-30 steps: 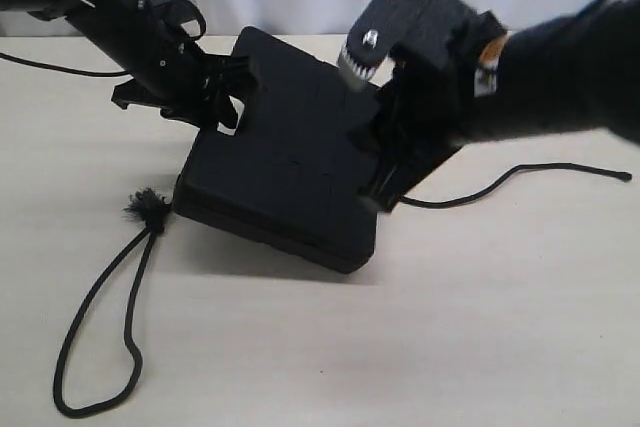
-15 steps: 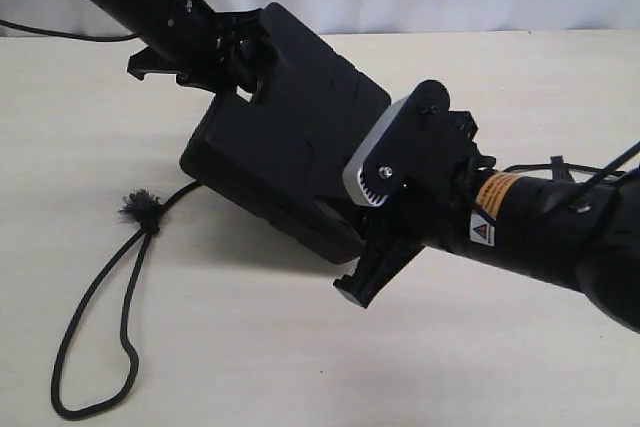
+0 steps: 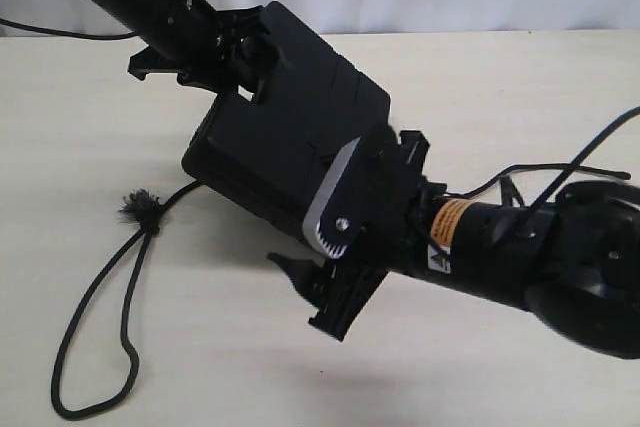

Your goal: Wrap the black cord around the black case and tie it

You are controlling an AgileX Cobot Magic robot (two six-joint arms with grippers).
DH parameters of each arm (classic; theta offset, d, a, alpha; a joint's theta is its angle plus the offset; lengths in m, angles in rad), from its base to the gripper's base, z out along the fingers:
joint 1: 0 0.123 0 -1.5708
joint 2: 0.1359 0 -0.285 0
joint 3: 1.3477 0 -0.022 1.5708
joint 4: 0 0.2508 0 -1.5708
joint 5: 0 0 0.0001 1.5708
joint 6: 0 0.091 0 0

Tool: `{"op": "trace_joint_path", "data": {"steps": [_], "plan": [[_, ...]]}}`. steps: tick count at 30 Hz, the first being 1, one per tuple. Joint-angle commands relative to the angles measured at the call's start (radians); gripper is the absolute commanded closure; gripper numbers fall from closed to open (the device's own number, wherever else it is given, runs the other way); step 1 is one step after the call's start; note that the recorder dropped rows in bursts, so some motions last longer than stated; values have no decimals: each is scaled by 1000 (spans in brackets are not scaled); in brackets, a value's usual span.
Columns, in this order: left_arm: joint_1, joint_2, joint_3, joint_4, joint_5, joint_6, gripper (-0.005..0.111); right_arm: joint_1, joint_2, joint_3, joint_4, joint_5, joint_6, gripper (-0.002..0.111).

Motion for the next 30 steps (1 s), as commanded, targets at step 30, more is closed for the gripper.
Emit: {"op": "trace_joint_path", "data": {"steps": [30], "plan": [[-3, -24, -16, -41, 15, -5, 107, 357, 695, -377, 1232, -875, -899, 30]]}}
